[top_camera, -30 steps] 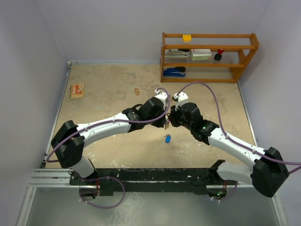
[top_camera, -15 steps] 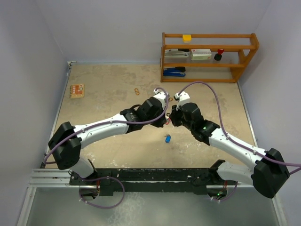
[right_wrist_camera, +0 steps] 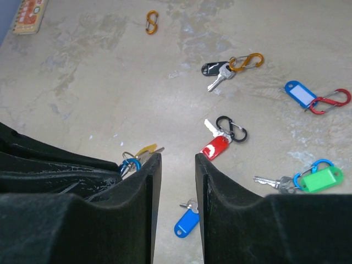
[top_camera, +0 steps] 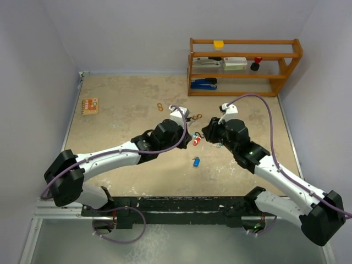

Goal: Put the keys on the keyring

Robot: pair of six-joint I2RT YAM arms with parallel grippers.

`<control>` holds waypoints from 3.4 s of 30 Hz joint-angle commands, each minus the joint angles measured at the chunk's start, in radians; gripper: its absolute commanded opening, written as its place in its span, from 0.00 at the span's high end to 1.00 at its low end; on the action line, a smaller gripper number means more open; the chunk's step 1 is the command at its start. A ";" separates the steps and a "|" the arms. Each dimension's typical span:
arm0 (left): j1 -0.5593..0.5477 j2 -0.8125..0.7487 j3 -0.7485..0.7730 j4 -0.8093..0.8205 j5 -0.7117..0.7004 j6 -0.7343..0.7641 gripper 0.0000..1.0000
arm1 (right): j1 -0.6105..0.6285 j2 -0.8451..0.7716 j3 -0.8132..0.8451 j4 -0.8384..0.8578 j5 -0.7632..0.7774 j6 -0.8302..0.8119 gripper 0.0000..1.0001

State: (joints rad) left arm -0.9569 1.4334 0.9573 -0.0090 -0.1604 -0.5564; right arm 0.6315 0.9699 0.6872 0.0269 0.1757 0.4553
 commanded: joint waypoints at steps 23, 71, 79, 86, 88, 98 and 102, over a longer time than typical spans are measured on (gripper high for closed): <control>-0.004 -0.086 -0.192 0.507 0.001 -0.005 1.00 | -0.042 -0.008 -0.035 0.116 -0.148 0.231 0.68; -0.003 -0.051 -0.194 0.582 0.039 -0.027 1.00 | -0.066 -0.004 -0.059 0.184 -0.231 0.279 0.70; -0.003 -0.042 -0.189 0.590 0.049 -0.032 1.00 | -0.065 -0.004 -0.057 0.186 -0.231 0.277 0.75; -0.003 -0.042 -0.184 0.592 0.048 -0.030 1.00 | -0.065 -0.001 -0.056 0.188 -0.237 0.277 0.78; -0.004 -0.041 -0.183 0.596 0.050 -0.031 1.00 | -0.066 0.001 -0.056 0.188 -0.237 0.276 0.79; -0.003 -0.041 -0.182 0.600 0.049 -0.031 1.00 | -0.065 0.008 -0.058 0.193 -0.243 0.278 0.82; -0.003 -0.039 -0.182 0.602 0.053 -0.033 1.00 | -0.065 -0.001 -0.061 0.188 -0.234 0.277 0.88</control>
State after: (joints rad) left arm -0.9569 1.3922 0.7280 0.5163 -0.1253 -0.5682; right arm 0.5682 0.9817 0.6300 0.1787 -0.0528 0.7300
